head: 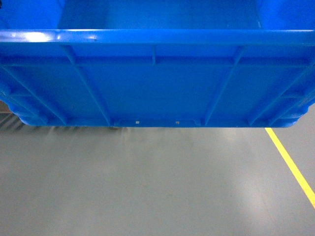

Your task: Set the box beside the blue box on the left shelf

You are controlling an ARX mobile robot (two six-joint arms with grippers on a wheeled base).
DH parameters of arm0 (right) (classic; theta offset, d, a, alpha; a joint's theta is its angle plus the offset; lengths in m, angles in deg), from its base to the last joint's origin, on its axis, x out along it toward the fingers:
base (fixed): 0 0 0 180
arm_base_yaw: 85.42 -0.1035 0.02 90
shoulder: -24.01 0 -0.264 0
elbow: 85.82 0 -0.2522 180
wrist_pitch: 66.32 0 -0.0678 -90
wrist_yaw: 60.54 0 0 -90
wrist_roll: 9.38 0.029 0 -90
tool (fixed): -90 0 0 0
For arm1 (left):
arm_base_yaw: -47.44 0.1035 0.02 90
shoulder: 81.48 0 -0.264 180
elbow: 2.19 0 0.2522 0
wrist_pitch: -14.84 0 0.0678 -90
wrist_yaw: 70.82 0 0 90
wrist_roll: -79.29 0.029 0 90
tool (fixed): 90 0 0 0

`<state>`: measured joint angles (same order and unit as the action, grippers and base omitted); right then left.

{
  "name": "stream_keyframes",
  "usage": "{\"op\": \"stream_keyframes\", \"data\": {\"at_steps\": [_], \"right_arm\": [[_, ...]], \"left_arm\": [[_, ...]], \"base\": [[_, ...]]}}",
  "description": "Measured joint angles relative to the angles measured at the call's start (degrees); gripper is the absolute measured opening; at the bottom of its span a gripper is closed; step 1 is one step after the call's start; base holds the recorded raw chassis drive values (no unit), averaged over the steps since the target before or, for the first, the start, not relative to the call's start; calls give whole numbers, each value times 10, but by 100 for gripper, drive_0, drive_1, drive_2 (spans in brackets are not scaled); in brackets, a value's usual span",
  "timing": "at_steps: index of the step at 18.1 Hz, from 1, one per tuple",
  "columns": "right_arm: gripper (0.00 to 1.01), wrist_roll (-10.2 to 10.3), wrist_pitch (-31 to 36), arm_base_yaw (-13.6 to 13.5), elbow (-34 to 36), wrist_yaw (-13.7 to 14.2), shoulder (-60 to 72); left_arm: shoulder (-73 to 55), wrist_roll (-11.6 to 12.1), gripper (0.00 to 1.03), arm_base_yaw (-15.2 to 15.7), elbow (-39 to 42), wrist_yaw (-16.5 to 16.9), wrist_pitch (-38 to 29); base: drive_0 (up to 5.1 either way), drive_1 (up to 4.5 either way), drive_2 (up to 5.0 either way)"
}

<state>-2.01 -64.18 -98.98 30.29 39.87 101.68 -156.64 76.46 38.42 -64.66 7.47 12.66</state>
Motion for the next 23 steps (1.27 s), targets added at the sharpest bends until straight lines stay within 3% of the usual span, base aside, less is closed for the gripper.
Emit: {"op": "stream_keyframes", "data": {"at_steps": [23], "right_arm": [[20, 0, 0, 0, 0, 0, 0]], "left_arm": [[0, 0, 19, 0, 0, -1, -2]], "base": [[-3, 427, -433]]}}
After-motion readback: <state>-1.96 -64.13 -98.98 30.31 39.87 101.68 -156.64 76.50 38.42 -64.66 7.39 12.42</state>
